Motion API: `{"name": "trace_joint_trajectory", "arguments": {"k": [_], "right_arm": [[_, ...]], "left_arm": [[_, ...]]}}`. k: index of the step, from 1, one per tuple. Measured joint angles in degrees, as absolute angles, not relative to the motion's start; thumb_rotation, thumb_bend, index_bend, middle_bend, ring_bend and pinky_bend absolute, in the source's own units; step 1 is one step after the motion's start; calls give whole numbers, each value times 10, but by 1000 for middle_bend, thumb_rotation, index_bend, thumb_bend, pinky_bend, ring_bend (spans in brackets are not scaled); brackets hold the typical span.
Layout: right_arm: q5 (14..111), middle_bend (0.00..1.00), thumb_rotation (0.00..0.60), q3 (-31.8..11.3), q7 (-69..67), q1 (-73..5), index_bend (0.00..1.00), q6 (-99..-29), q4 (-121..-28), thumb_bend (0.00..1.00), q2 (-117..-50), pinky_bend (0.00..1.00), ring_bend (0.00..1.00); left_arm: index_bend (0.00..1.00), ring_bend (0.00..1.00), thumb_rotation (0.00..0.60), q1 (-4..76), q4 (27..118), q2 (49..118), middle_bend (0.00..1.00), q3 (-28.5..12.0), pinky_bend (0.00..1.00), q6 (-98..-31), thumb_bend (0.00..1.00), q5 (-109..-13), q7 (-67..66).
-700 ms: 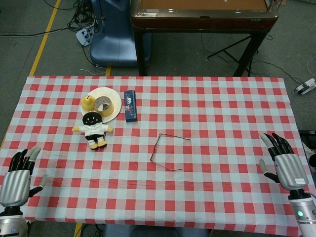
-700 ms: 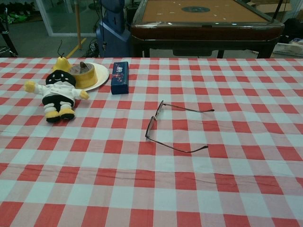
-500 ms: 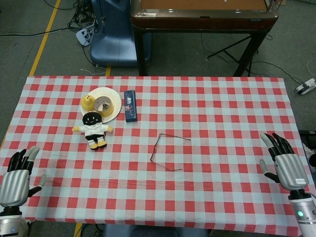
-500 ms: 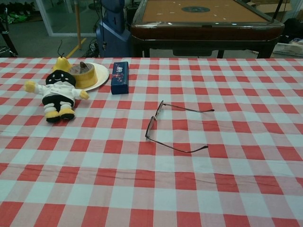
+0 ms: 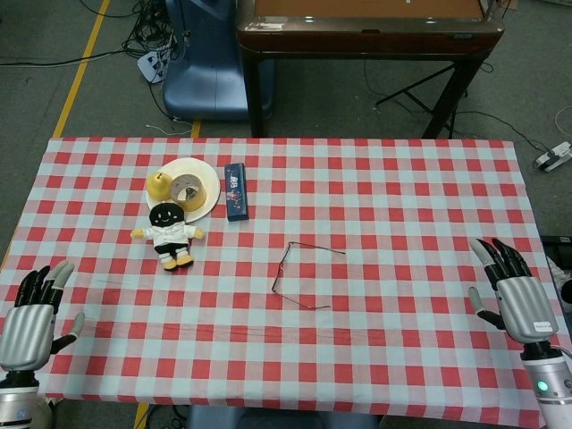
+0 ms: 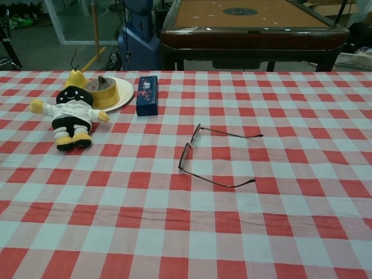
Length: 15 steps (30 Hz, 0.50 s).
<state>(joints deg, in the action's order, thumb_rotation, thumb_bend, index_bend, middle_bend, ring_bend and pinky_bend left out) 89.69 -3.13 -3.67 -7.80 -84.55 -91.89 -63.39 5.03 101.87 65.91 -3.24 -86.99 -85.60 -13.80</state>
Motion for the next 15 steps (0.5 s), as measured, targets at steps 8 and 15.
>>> {"name": "trace_joint_trajectory", "arguments": {"k": [8, 15], "right_arm": [[894, 99, 600, -38, -19, -84, 0, -843, -931, 431, -632, 83, 0], [890, 99, 600, -40, -7, -88, 0, -835, -940, 431, -631, 83, 0]], "left_arm": [[72, 503, 600, 85, 1008, 659, 433, -46, 661, -854, 398, -899, -88], [189, 851, 600, 178, 995, 667, 861, -69, 895, -758, 485, -928, -34]]}}
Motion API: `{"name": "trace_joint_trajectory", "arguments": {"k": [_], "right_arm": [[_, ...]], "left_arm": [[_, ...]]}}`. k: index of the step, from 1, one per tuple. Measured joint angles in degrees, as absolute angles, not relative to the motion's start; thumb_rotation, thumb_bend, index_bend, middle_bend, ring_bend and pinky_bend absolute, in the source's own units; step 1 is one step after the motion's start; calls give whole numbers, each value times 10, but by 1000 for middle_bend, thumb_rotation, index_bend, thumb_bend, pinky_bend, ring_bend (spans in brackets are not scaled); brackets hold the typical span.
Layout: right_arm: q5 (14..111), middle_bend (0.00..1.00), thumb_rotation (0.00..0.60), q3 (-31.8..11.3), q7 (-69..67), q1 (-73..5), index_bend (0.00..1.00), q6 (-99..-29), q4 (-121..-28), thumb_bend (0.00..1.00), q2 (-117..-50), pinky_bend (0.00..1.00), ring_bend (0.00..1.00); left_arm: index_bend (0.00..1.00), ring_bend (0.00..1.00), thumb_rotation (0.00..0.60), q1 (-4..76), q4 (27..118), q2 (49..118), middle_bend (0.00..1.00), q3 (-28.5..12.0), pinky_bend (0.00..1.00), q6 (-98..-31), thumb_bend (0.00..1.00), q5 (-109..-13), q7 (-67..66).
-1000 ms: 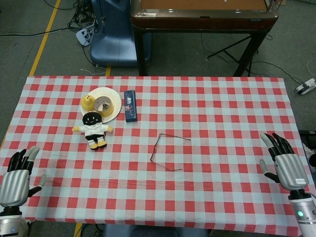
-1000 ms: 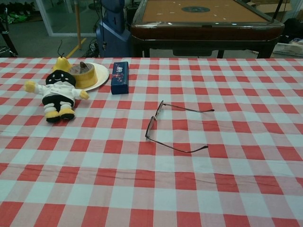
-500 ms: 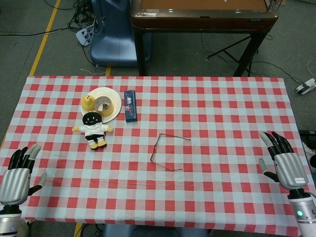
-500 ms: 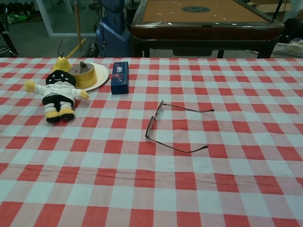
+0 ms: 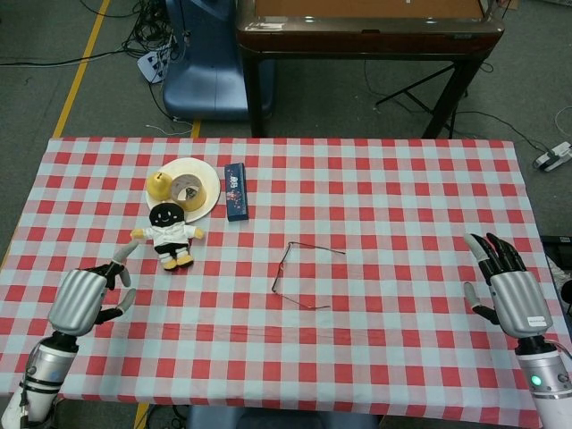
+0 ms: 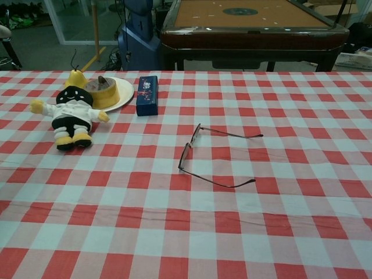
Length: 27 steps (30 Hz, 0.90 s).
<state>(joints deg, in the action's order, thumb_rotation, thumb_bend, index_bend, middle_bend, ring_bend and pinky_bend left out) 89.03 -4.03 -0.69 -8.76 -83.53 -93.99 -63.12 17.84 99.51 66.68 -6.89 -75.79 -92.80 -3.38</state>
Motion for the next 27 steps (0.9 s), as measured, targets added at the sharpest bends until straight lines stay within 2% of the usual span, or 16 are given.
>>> {"name": "trace_joint_trajectory", "arguments": {"k": [3, 5, 15, 27], "right_arm": [[888, 100, 600, -40, -4, -88, 0, -833, -942, 431, -630, 83, 0], [886, 101, 600, -40, -2, -88, 0, -831, -943, 431, -630, 83, 0], [877, 103, 600, -39, 7, -92, 0, -816, -948, 431, -629, 83, 0], [867, 103, 600, -40, 8, -96, 0, -804, -945, 431, -631, 83, 0]], "left_arm": [[236, 918, 600, 220, 995, 671, 951, -76, 933, -704, 564, -930, -23], [247, 936, 600, 245, 995, 675, 974, -80, 940, -670, 593, -928, -20], [202, 954, 600, 373, 1008, 723, 993, -110, 955, -502, 627, -838, -73], [202, 954, 600, 473, 980, 817, 991, -125, 956, -428, 627, -717, -186]]}}
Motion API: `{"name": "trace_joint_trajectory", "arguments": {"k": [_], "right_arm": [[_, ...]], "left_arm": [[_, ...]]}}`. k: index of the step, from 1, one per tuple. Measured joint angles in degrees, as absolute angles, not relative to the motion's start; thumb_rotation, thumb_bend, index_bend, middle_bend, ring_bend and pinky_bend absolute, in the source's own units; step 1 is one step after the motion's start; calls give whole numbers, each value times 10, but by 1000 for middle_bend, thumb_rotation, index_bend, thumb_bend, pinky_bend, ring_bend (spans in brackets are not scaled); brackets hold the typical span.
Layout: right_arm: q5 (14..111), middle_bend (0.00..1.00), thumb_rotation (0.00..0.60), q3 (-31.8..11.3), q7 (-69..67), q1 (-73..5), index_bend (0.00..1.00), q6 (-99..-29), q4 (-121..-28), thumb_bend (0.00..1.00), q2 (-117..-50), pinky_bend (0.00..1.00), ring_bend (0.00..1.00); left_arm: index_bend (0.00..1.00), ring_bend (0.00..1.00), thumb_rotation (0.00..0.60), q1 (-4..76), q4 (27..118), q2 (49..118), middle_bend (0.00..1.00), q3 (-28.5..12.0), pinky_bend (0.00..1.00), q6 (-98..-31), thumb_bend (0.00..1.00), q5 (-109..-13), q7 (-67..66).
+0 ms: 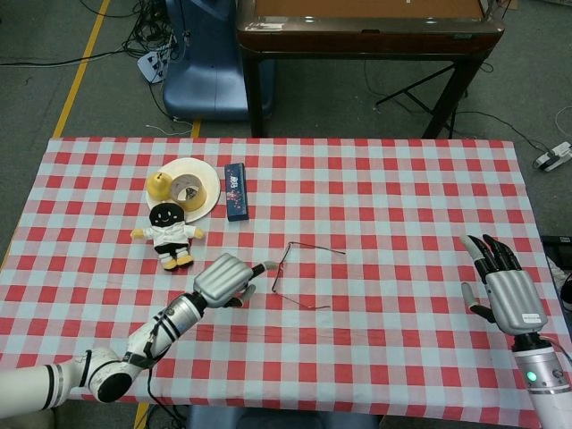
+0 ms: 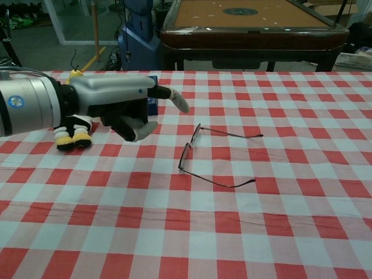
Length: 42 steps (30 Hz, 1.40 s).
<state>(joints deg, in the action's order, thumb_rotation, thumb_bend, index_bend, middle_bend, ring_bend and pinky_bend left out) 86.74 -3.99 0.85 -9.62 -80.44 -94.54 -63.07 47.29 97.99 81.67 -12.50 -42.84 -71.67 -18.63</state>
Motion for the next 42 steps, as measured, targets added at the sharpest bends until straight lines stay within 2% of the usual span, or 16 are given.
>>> {"name": "trace_joint_trajectory", "arguments": {"k": [14, 27, 42], "right_arm": [[863, 103, 600, -39, 12, -99, 0, -796, -948, 432, -630, 83, 0], [859, 103, 600, -39, 15, -102, 0, -790, -950, 431, -628, 82, 0], [857, 109, 600, -38, 8, -99, 0, -793, -945, 431, -629, 83, 0]], "left_arm": [[202, 964, 600, 557, 910, 903, 1000, -128, 955, -432, 627, -568, -292], [188, 964, 600, 624, 835, 972, 1000, -112, 956, -462, 627, -424, -395], [184, 964, 600, 667, 802, 996, 1000, -93, 956, -518, 627, -298, -485]]}}
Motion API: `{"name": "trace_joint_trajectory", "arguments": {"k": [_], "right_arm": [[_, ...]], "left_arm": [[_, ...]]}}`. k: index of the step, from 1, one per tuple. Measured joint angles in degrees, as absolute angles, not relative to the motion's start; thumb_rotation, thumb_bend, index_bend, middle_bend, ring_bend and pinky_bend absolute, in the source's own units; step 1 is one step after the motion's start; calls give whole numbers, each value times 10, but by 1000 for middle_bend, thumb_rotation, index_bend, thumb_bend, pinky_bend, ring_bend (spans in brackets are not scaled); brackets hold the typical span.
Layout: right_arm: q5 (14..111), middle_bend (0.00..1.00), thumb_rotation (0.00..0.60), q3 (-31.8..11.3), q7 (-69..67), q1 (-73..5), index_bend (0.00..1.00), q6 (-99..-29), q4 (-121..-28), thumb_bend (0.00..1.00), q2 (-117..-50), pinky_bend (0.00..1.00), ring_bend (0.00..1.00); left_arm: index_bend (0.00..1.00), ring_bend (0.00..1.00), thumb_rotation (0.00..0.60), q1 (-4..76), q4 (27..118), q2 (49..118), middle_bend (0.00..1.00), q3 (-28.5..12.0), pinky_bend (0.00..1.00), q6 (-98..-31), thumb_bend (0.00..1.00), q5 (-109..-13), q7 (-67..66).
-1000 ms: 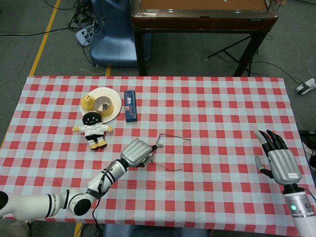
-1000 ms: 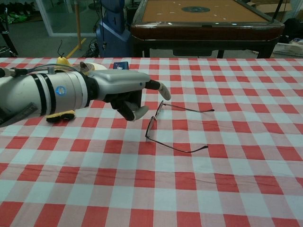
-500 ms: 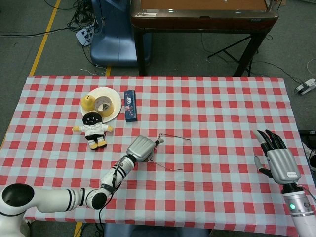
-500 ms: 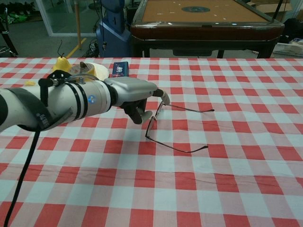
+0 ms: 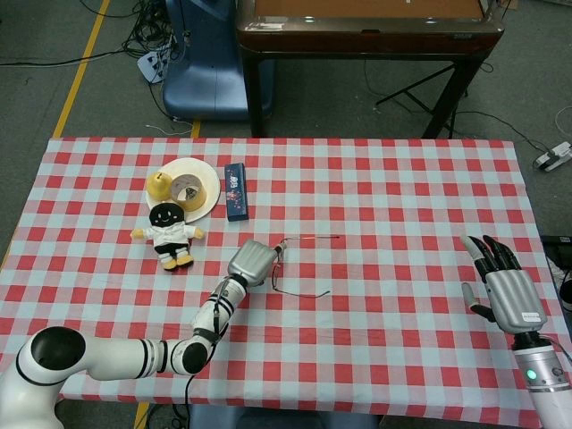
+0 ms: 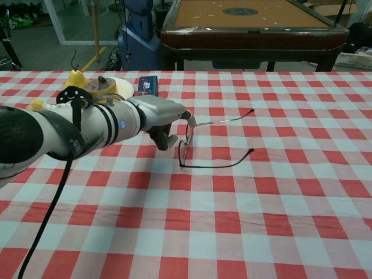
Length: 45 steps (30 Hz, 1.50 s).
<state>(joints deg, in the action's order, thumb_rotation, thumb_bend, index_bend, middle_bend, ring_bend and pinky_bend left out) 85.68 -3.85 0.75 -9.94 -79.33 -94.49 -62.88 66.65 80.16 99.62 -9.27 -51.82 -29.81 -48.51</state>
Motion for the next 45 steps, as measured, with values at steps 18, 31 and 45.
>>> {"name": "trace_joint_trajectory", "arguments": {"k": [18, 31, 45], "right_arm": [[862, 112, 600, -39, 13, -103, 0, -793, -950, 431, -632, 83, 0], [863, 119, 600, -38, 16, -104, 0, -792, -952, 431, -633, 83, 0], [856, 124, 600, -38, 20, -102, 0, -791, -955, 431, -629, 83, 0]], "left_arm": [[178, 948, 600, 645, 912, 893, 982, -54, 955, -566, 627, -235, -511], [153, 951, 600, 569, 953, 822, 985, -80, 956, -558, 627, -365, -314], [151, 964, 600, 604, 827, 822, 993, -151, 959, -337, 634, -256, -152]]}}
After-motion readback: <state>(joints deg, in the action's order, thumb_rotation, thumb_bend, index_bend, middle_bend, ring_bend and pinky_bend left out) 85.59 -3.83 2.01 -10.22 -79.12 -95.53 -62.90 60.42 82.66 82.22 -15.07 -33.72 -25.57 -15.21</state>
